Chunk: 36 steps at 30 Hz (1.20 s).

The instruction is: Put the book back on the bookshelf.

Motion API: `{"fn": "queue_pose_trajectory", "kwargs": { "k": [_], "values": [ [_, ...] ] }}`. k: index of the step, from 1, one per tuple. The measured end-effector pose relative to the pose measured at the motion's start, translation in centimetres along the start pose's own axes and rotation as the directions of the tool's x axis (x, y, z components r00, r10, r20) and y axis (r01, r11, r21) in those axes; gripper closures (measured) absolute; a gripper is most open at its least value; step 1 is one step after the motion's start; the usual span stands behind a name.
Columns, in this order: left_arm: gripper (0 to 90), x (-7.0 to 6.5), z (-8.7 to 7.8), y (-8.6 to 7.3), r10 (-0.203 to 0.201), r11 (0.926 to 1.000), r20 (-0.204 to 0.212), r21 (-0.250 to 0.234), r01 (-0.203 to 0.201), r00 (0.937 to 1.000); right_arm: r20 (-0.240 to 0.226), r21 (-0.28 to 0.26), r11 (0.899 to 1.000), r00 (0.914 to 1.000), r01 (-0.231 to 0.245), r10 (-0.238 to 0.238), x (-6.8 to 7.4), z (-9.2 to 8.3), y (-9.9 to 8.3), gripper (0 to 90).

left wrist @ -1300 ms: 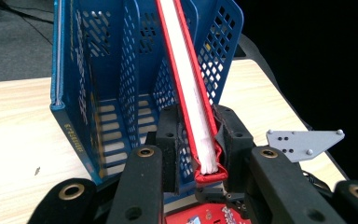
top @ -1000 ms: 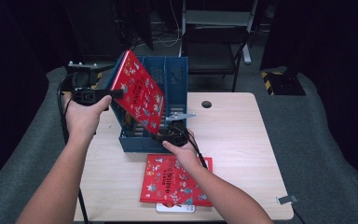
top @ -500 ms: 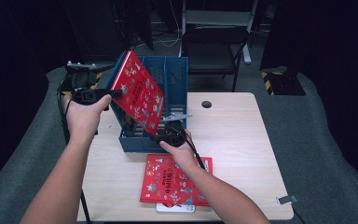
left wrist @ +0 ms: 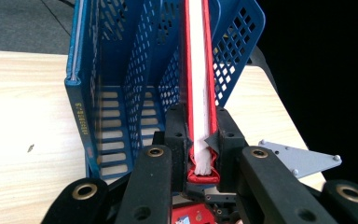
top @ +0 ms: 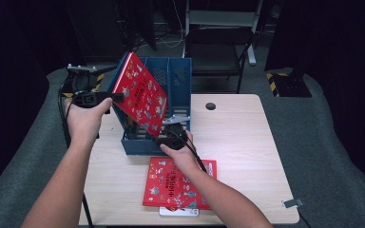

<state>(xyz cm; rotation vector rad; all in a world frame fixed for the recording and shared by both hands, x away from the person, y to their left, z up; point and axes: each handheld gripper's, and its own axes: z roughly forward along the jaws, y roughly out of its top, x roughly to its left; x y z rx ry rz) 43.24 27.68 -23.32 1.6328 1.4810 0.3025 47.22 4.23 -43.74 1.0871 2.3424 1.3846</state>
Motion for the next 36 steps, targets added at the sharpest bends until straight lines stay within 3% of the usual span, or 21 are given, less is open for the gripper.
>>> {"fn": "queue_pose_trajectory", "kwargs": {
  "k": [2,7,13,21,30,36],
  "values": [
    [79.5,0.2,0.0,-0.1,-0.015,0.9999,0.0,0.006,0.015,0.9999,0.007,0.001,1.0,0.9999,-0.012,0.012,-0.1,0.0,0.0,44.7],
    [79.4,0.8,0.2,-0.3,-0.029,0.9996,-0.002,0.003,0.029,0.9996,0.012,0.001,1.0,0.9999,0.011,-0.011,-0.3,0.3,0.0,44.8],
    [79.4,0.8,0.6,-0.4,-0.031,0.9995,-0.007,0.009,0.031,0.9995,0.05,0.011,0.997,0.9959,0.075,-0.075,-0.2,0.8,0.0,43.0],
    [79.4,0.7,1.2,-0.6,-0.031,0.9995,-0.001,0.011,0.031,0.9995,0.08,0.011,0.994,0.9906,0.111,-0.111,-0.2,0.7,0.9,41.3],
    [79.4,0.3,1.9,-1.1,-0.001,0.9995,-0.013,0.031,0.001,0.9999,0.022,0.003,0.996,0.9956,0.091,-0.091,-0.4,1.0,1.3,43.6],
    [79.4,0.5,2.4,-1.6,-0.004,0.9995,-0.022,0.031,0.005,0.9998,0.0,-0.01,0.994,0.9939,0.11,-0.11,0.1,0.9,2.3,46.1]
  ]
}}
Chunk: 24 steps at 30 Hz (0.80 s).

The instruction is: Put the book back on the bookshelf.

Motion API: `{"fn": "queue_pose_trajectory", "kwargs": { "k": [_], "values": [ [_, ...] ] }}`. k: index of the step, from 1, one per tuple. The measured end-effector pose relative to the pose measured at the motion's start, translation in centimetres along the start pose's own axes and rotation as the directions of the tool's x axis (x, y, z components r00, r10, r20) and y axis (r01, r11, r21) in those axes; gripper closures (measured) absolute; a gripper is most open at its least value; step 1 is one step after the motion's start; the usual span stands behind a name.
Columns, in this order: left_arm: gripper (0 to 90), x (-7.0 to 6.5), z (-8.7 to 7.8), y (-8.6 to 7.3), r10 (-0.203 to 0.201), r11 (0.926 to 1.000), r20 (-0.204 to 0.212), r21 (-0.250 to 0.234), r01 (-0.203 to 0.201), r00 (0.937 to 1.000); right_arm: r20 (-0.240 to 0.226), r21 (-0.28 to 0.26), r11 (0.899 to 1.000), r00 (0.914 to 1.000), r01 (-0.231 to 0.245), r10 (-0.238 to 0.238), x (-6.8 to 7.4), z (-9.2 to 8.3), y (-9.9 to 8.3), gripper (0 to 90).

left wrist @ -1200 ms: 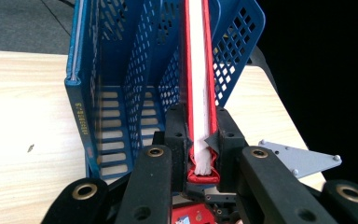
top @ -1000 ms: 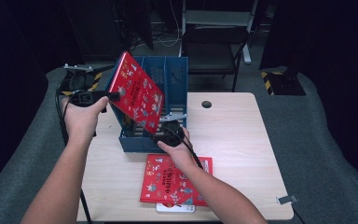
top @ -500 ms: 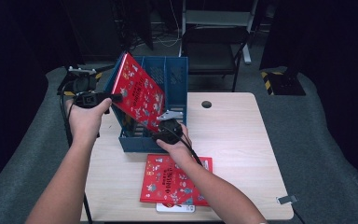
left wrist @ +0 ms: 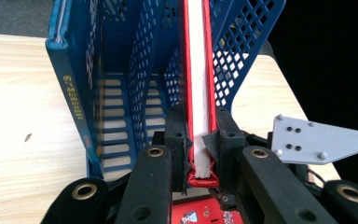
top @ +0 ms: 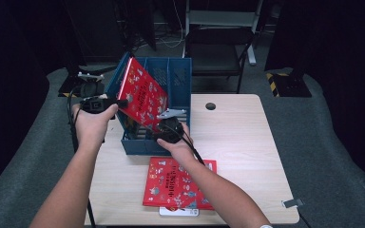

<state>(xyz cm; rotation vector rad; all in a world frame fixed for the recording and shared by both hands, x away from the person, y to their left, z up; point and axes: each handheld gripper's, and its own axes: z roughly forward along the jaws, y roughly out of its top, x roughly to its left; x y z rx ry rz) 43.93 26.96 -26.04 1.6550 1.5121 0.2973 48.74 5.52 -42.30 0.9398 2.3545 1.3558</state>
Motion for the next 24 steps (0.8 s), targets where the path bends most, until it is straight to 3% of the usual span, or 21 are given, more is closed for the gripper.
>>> {"fn": "queue_pose_trajectory", "kwargs": {
  "k": [12,16,24],
  "values": [
    [79.2,0.2,0.5,-0.8,0.022,0.9996,-0.018,0.019,-0.021,0.9996,-0.004,0.022,1.0,1.0,-0.001,0.001,0.1,0.9,0.1,50.9],
    [79.3,0.3,0.9,-1.2,0.024,0.9995,-0.018,0.022,-0.024,0.9995,-0.029,0.019,1.0,0.9994,-0.018,0.018,0.1,0.9,0.1,51.8],
    [79.3,0.4,1.6,-1.7,0.011,0.9994,-0.009,0.033,-0.011,0.9999,-0.015,0.037,0.999,0.9996,-0.023,0.023,-0.4,0.9,-0.1,52.1]
  ]
}}
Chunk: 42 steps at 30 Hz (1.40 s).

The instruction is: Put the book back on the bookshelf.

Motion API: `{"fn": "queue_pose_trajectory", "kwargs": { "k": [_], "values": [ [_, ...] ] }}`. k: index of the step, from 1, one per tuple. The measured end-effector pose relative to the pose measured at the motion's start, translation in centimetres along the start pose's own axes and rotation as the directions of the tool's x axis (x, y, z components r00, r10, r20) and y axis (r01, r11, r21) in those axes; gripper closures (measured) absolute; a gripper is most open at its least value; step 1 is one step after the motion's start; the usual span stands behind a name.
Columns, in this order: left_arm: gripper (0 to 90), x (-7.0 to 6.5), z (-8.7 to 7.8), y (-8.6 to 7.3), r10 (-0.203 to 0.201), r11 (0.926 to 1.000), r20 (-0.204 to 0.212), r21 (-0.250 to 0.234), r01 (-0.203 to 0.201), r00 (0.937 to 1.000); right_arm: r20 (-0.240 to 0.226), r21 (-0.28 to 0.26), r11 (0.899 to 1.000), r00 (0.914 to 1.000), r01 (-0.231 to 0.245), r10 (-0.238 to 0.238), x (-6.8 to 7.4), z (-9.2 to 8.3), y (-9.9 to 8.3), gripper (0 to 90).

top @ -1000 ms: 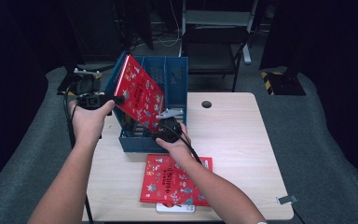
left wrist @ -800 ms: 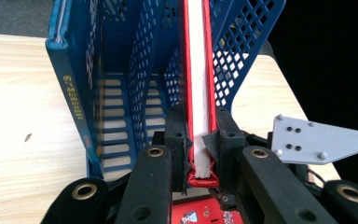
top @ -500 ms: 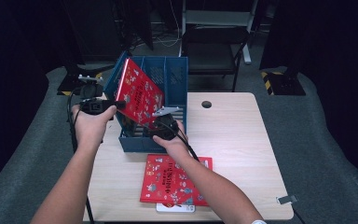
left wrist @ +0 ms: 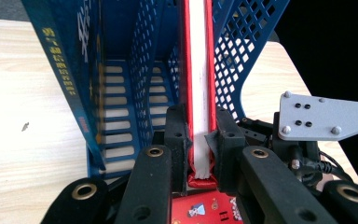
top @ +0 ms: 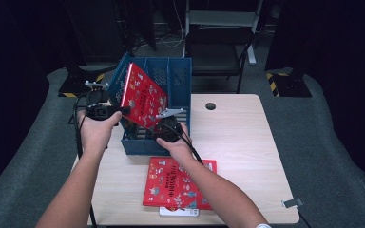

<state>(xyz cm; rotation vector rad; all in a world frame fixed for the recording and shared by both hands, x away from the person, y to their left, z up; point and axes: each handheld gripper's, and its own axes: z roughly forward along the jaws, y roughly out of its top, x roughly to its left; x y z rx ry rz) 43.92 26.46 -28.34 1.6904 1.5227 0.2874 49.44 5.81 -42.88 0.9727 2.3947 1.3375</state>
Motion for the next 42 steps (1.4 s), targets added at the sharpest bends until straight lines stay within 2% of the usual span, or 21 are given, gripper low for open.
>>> {"fn": "queue_pose_trajectory", "kwargs": {
  "k": [12,19,20,21,23,26,31,40,42],
  "values": [
    [79.2,0.3,0.6,-0.7,-0.002,0.9999,-0.006,0.017,0.002,1.0,-0.006,0.002,1.0,1.0,0.001,-0.001,0.2,0.3,-0.2,52.8],
    [79.2,0.2,1.0,-1.1,0.007,0.9995,-0.018,0.031,-0.006,0.9998,-0.027,-0.007,1.0,0.9996,0.005,-0.005,0.8,0.4,-0.2,52.8],
    [79.2,0.3,1.1,-1.1,0.02,0.9993,-0.019,0.031,-0.019,0.9996,-0.025,-0.007,1.0,0.9996,0.008,-0.008,0.9,0.4,-0.2,52.8],
    [79.2,0.2,1.2,-1.2,0.009,0.9994,-0.021,0.034,-0.008,0.9997,-0.031,-0.001,1.0,0.9995,0.012,-0.012,1.0,0.5,-0.2,52.8],
    [79.2,0.4,1.2,-1.2,0.022,0.999,-0.022,0.04,-0.021,0.9995,-0.026,-0.003,1.0,0.9996,0.008,-0.008,1.0,0.6,-0.3,52.8],
    [79.3,0.4,1.4,-1.3,0.005,0.9994,-0.025,0.035,-0.004,0.9997,-0.029,0.0,1.0,0.9996,0.004,-0.004,0.9,0.7,-0.3,52.8],
    [79.2,0.4,1.5,-1.3,0.02,0.9989,-0.029,0.043,-0.019,0.9994,-0.032,0.004,1.0,0.9995,0.005,-0.005,0.9,0.8,-0.3,52.8],
    [79.2,0.3,2.2,-1.7,0.012,0.9988,-0.037,0.048,-0.011,0.9992,-0.033,0.018,1.0,0.9994,0.007,-0.007,1.1,1.0,-0.6,52.8],
    [79.2,0.4,2.4,-1.7,0.024,0.9981,-0.037,0.057,-0.021,0.999,-0.03,0.019,1.0,0.9994,0.018,-0.017,1.1,1.0,-0.5,52.7]
  ]
}}
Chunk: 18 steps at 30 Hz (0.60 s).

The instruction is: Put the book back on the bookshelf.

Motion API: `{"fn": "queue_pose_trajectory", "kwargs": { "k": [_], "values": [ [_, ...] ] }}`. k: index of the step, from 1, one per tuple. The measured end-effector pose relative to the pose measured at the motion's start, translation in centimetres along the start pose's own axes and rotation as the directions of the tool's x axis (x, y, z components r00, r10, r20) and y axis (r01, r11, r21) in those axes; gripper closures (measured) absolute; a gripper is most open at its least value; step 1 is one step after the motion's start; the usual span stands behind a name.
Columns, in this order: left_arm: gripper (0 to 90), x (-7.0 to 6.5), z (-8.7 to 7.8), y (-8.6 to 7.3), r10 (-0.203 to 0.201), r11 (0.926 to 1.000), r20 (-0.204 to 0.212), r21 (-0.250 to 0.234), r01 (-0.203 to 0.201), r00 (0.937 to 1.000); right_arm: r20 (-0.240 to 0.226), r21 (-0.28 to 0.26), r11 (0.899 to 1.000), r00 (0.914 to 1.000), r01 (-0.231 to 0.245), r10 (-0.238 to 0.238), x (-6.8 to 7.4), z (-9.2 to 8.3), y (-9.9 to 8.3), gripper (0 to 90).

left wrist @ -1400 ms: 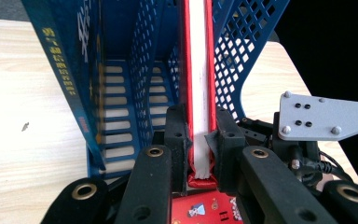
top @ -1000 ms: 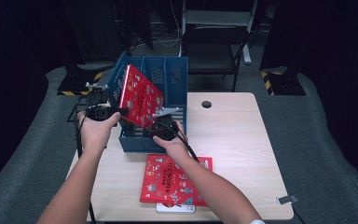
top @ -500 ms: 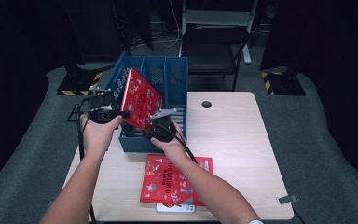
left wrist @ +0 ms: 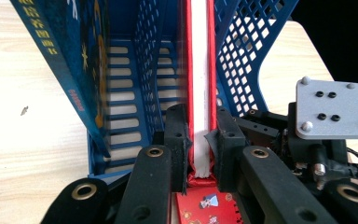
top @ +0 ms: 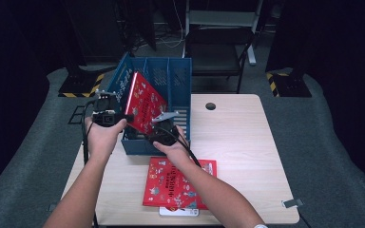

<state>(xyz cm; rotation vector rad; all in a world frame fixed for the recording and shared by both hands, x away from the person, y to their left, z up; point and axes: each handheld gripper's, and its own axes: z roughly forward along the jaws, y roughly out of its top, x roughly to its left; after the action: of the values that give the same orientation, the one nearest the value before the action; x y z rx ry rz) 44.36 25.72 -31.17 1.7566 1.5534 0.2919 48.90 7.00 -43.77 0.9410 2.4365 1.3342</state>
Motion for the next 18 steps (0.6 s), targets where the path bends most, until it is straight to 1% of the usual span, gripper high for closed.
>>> {"fn": "queue_pose_trajectory", "kwargs": {
  "k": [3,4,5,7,8,9,10,12,16,18],
  "values": [
    [79.2,-0.08,0.33,-0.07,-0.007,1.0,-0.003,0.003,0.007,1.0,-0.002,-0.006,1.0,1.0,-0.002,0.002,0.0,0.07,-0.01,52.6],
    [79.2,-0.11,0.44,-0.05,-0.004,1.0,-0.003,0.006,0.004,1.0,-0.004,0.001,1.0,1.0,0.001,-0.001,-0.04,0.08,-0.02,52.7],
    [79.2,-0.18,0.56,-0.1,-0.003,1.0,-0.007,0.008,0.003,1.0,-0.004,0.006,1.0,0.9999,-0.011,0.011,0.0,0.11,-0.05,52.6],
    [79.1,-0.28,0.75,-0.11,0.004,1.0,-0.012,0.008,-0.004,0.9999,-0.006,0.009,1.0,0.9999,-0.011,0.011,-0.05,0.17,-0.1,52.4],
    [79.1,-0.25,0.76,-0.11,0.014,0.9997,-0.012,0.019,-0.014,0.9998,-0.007,0.009,1.0,0.9999,-0.011,0.011,-0.04,0.18,-0.09,52.4],
    [79.2,-0.28,0.85,-0.09,0.01,0.9998,-0.013,0.017,-0.009,0.9999,-0.005,0.007,1.0,0.9999,-0.01,0.01,-0.01,0.19,-0.09,52.4],
    [79.1,-0.22,0.89,-0.04,0.014,0.9997,-0.014,0.019,-0.014,0.9998,-0.007,0.008,1.0,1.0,-0.003,0.003,-0.06,0.21,-0.08,52.4],
    [79.2,-0.14,0.9,0.03,0.004,0.9997,-0.012,0.023,-0.004,0.9999,-0.012,0.009,1.0,0.9999,-0.012,0.012,-0.03,0.21,-0.1,52.4],
    [79.2,-0.09,0.91,0.05,0.004,0.9997,-0.011,0.024,-0.004,0.9999,-0.005,-0.002,1.0,1.0,0.004,-0.004,0.01,0.21,-0.08,52.3],
    [79.2,-0.12,0.94,0.07,0.0,0.9996,-0.01,0.027,0.0,0.9999,-0.009,0.007,1.0,1.0,0.004,-0.004,0.06,0.2,-0.08,52.3]
  ]
}}
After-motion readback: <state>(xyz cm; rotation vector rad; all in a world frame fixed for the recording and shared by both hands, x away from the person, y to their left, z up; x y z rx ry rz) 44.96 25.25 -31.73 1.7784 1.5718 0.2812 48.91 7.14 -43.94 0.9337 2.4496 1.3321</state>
